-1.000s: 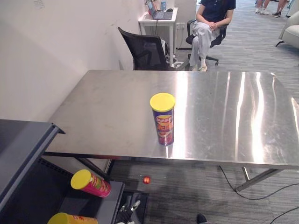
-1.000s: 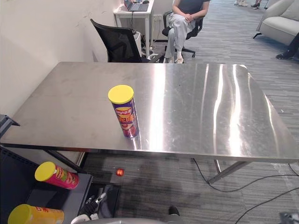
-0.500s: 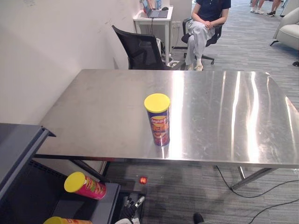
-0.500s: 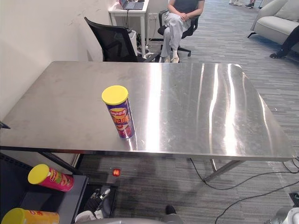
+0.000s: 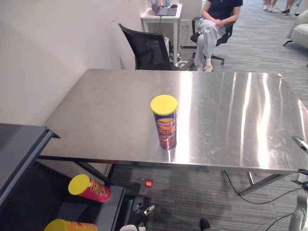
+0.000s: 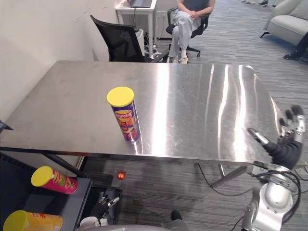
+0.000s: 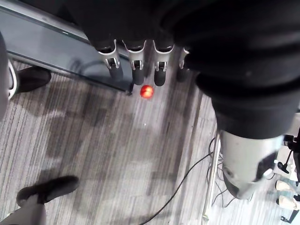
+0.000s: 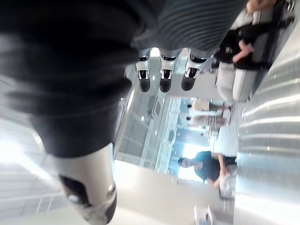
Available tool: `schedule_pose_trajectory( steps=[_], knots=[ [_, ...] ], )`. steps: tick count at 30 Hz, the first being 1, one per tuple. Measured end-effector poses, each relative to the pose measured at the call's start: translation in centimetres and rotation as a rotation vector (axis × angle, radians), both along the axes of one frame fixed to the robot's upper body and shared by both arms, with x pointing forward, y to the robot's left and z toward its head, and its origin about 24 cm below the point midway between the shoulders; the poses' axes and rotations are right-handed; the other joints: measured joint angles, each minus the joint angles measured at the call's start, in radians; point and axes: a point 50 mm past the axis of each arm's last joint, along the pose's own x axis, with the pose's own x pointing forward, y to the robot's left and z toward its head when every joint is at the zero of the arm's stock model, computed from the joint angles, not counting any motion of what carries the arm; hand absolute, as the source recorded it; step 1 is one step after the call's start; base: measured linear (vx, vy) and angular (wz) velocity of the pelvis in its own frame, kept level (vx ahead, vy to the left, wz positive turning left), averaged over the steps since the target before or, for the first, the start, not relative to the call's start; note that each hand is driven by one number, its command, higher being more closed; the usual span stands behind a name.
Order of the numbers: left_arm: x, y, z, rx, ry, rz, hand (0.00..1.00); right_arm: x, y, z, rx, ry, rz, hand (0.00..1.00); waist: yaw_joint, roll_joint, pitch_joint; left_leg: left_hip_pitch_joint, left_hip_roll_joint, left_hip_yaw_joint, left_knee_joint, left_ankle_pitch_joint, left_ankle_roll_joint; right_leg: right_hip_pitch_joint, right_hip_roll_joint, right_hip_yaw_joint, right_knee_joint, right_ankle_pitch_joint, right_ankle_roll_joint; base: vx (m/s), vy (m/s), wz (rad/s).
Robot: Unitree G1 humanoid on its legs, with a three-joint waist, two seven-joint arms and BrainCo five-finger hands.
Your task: Put the gum and the chips on the shelf.
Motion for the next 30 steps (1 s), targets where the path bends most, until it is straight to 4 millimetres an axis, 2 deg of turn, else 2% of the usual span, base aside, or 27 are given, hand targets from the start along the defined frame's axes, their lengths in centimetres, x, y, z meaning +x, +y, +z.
schedule_pose_trajectory(
  steps=[2,3,6,15,23,30],
  knots=[
    [0.0,0.1,0.0,0.006,-0.001,-0.013,0.0,0.6,1.8,-0.1,0.013,-0.003,0.123,0.0,0.001,-0.011,0.006,0.001,0.001,-0.018,0.003,0.0,0.001,0.013,-0.003,-0.016,-0.003,0.0,0.0,-0.02,-0.047,0.21],
    [0.2,0.2,0.1,0.014,-0.004,-0.028,0.0,1.0,3.0,0.0,0.025,-0.01,0.204,0.0,0.003,-0.005,0.002,0.002,0.001,-0.022,0.006,0.0,0.001,0.02,-0.005,-0.019,-0.005,0.0,0.0,-0.02,-0.04,0.11],
    [0.2,0.6,0.1,0.024,-0.002,-0.033,0.0,1.3,5.1,0.5,0.023,-0.035,0.345,0.0,0.001,-0.019,0.004,-0.009,-0.003,-0.044,0.006,0.003,0.006,0.024,-0.012,-0.037,-0.008,0.0,0.0,-0.03,-0.04,0.18],
    [0.2,0.9,0.1,0.041,0.0,-0.041,0.0,1.0,9.2,0.8,0.056,-0.044,0.68,0.0,0.003,-0.029,0.004,-0.014,-0.01,-0.076,0.006,0.008,0.012,0.04,-0.025,-0.068,-0.013,0.0,0.001,-0.02,-0.032,0.11],
    [0.0,1.0,0.0,0.042,0.014,-0.044,0.0,0.8,10.4,0.1,0.038,0.031,0.813,0.0,0.004,-0.03,0.004,-0.02,-0.01,-0.111,0.006,0.011,0.017,0.055,-0.03,-0.101,-0.014,0.0,0.001,-0.01,-0.034,0.12],
    [-0.2,1.4,0.0,0.064,0.023,-0.074,0.0,0.9,10.3,0.1,0.051,0.03,0.776,0.0,0.004,-0.034,0.005,-0.038,-0.013,-0.147,-0.005,0.03,0.021,0.056,-0.034,-0.133,-0.014,0.0,0.001,-0.02,-0.035,0.14]
  ],
)
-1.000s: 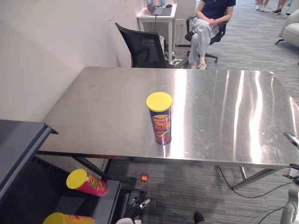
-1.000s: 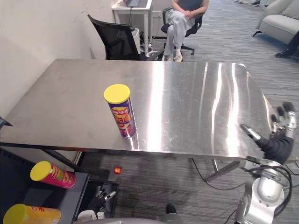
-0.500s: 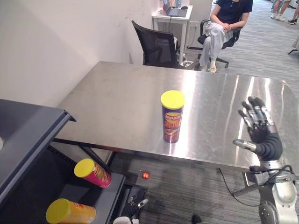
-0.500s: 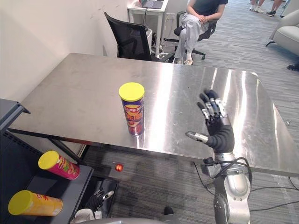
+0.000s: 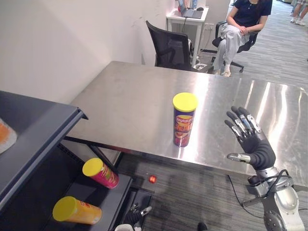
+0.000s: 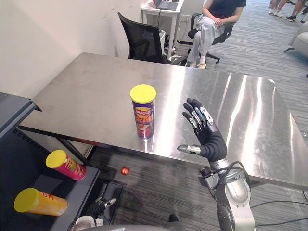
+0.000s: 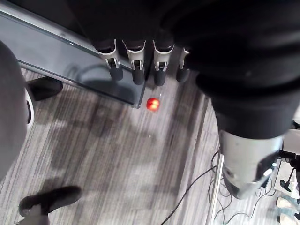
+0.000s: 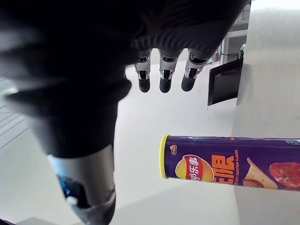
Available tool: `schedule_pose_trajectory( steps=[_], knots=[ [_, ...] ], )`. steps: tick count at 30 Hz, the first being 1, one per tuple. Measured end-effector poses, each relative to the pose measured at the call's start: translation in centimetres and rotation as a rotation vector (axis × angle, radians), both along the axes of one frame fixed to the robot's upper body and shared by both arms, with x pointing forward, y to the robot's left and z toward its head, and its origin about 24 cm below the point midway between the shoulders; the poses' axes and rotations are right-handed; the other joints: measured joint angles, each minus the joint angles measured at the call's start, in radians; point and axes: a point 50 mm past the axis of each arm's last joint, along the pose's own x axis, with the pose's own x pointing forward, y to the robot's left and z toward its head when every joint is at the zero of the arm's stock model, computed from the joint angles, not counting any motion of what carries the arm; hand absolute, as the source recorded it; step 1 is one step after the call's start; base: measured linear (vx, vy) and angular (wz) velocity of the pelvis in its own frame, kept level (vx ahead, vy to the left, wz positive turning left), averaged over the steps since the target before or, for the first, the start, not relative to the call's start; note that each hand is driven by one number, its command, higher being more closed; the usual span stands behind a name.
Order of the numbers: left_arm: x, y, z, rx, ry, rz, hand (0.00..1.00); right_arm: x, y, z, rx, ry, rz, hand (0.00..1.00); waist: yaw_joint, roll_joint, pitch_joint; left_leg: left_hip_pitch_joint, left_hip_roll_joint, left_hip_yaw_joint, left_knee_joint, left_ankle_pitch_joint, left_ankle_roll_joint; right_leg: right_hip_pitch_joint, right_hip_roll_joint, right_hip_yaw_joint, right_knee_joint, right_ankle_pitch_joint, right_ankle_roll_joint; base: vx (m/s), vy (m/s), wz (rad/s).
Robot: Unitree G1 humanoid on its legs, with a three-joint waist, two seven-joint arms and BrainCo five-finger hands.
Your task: Put the gum and the chips on the shelf.
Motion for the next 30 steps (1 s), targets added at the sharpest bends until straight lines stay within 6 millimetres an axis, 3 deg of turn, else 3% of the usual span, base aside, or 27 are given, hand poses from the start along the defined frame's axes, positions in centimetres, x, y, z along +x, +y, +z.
schedule_pose_trajectory(
  steps=[10,15,30],
  knots=[
    [-0.1,0.4,0.1,0.014,-0.003,0.002,0.0,1.4,-1.4,-0.7,0.009,0.021,-0.168,0.0,0.003,-0.005,-0.001,-0.009,-0.003,-0.038,-0.037,0.041,0.003,0.001,0.0,-0.039,0.0,0.0,-0.001,-0.03,-0.032,0.12],
    [-0.1,0.7,0.1,0.021,-0.003,0.0,0.0,1.9,-1.7,-1.8,0.012,0.068,-0.19,0.0,0.025,-0.005,-0.002,-0.01,-0.004,-0.041,-0.035,0.044,0.004,0.001,0.0,-0.042,0.0,0.0,-0.001,-0.03,-0.015,0.01],
    [-0.3,1.1,0.3,0.037,-0.01,-0.017,0.0,4.0,-1.7,-3.3,-0.015,0.136,-0.214,0.0,0.05,-0.008,-0.004,-0.046,-0.004,-0.093,-0.041,0.058,0.005,-0.001,-0.002,-0.091,-0.017,-0.001,-0.003,0.0,-0.014,0.09]
  ],
)
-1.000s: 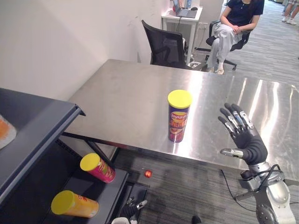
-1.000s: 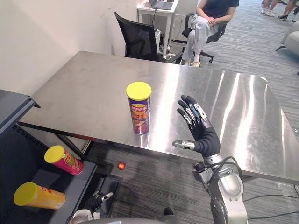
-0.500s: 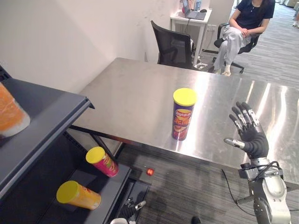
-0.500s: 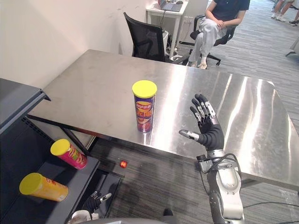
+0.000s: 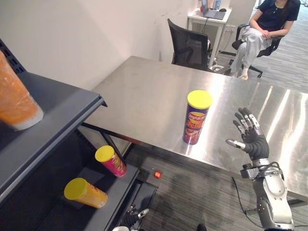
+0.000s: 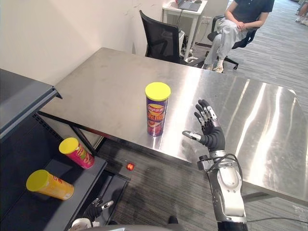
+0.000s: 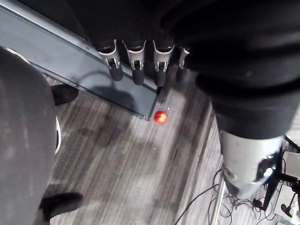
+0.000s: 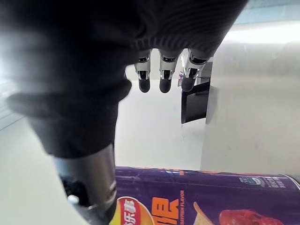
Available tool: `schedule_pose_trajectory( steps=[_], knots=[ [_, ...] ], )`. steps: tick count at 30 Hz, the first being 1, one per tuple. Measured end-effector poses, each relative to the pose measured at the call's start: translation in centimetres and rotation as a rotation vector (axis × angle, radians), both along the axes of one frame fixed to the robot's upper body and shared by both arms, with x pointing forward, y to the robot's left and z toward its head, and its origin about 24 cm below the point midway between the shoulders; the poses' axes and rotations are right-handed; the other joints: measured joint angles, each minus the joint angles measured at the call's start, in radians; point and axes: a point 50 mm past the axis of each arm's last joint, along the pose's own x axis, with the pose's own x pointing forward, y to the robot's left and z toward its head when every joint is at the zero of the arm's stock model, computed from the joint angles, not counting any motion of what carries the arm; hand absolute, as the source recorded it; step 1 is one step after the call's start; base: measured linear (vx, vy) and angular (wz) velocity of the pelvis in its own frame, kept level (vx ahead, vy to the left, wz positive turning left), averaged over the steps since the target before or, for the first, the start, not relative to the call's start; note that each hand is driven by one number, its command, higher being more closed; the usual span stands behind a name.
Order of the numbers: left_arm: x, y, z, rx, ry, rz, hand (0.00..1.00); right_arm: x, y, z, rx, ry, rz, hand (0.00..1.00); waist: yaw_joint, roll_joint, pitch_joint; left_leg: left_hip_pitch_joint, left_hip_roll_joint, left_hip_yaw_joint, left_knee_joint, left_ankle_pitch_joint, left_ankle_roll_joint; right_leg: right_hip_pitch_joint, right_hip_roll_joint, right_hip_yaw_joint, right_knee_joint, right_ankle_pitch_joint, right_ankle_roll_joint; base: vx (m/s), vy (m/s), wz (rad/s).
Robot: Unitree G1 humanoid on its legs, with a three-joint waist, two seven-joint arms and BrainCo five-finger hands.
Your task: Put the gum and the chips on the shelf.
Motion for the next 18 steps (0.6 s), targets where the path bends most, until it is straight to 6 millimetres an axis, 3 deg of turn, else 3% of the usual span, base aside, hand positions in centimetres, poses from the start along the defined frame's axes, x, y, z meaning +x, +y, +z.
schedule_pose_trajectory(
  steps=[18],
  knots=[
    [0.8,-0.1,0.4,-0.009,-0.038,0.0,0.0,2.4,0.4,1.1,-0.004,-0.034,-0.01,0.0,0.029,0.008,0.023,-0.033,-0.001,-0.046,-0.001,0.011,0.002,0.001,-0.002,-0.043,-0.005,-0.001,-0.002,0.0,-0.006,0.07]
  ],
)
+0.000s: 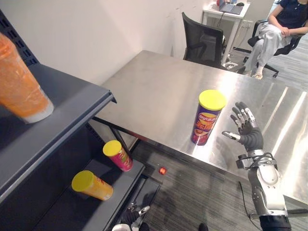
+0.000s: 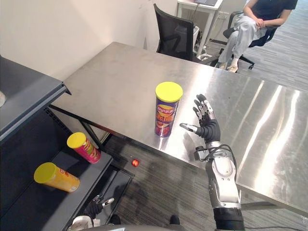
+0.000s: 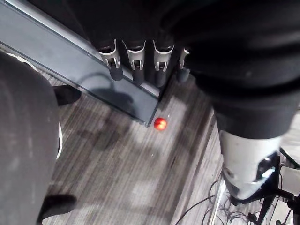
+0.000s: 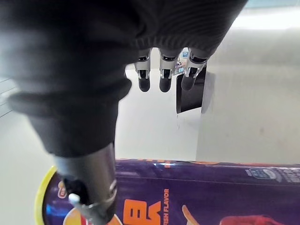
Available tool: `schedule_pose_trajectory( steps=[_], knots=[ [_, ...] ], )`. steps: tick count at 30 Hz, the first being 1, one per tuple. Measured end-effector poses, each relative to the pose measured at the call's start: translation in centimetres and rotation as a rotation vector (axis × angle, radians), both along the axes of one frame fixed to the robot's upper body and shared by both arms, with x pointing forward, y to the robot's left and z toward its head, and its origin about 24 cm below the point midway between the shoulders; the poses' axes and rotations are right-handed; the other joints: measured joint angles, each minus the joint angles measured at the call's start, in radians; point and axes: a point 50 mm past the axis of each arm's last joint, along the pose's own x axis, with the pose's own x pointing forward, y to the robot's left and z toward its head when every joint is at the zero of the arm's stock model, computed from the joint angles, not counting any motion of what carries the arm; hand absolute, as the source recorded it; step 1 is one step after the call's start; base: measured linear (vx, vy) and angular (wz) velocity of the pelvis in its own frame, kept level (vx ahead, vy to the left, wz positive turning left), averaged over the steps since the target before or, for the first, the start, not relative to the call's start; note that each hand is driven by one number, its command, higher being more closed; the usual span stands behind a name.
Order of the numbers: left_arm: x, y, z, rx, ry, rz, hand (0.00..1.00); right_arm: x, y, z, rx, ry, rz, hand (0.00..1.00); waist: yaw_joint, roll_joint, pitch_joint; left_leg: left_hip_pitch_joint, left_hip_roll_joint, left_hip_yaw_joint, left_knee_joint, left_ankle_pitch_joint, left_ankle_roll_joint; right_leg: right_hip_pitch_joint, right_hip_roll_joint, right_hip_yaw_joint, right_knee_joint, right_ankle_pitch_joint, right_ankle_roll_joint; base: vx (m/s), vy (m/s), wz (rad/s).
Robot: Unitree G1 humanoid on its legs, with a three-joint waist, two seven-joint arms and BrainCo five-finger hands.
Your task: Put the gum and the chips on the shelf.
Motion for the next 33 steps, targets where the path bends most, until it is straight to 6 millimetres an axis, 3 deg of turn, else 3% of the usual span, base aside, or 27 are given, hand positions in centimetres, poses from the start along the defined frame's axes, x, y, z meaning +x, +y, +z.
schedule_pose_trajectory(
  steps=[18,19,33],
  knots=[
    [0.4,0.2,0.2,-0.013,-0.023,0.036,0.0,1.3,3.9,0.5,-0.046,-0.014,0.2,0.0,0.015,-0.009,0.035,-0.005,0.0,-0.016,-0.001,0.004,0.001,0.006,0.0,-0.017,0.0,0.0,-0.001,0.0,-0.003,0.02],
    [0.4,0.3,0.2,-0.012,-0.023,0.043,0.0,1.3,4.2,0.5,-0.047,-0.012,0.212,1.0,0.016,-0.009,0.036,-0.006,0.0,-0.016,-0.001,0.004,0.001,0.006,0.0,-0.018,-0.001,0.0,-0.001,0.0,0.0,0.0],
    [0.6,0.4,0.3,-0.016,-0.029,0.062,0.0,2.4,5.3,1.0,-0.078,-0.017,0.236,1.0,0.028,-0.013,0.038,-0.015,0.0,-0.034,-0.001,0.008,0.0,0.015,0.0,-0.036,-0.011,0.0,-0.001,0.0,-0.004,0.04]
  ],
)
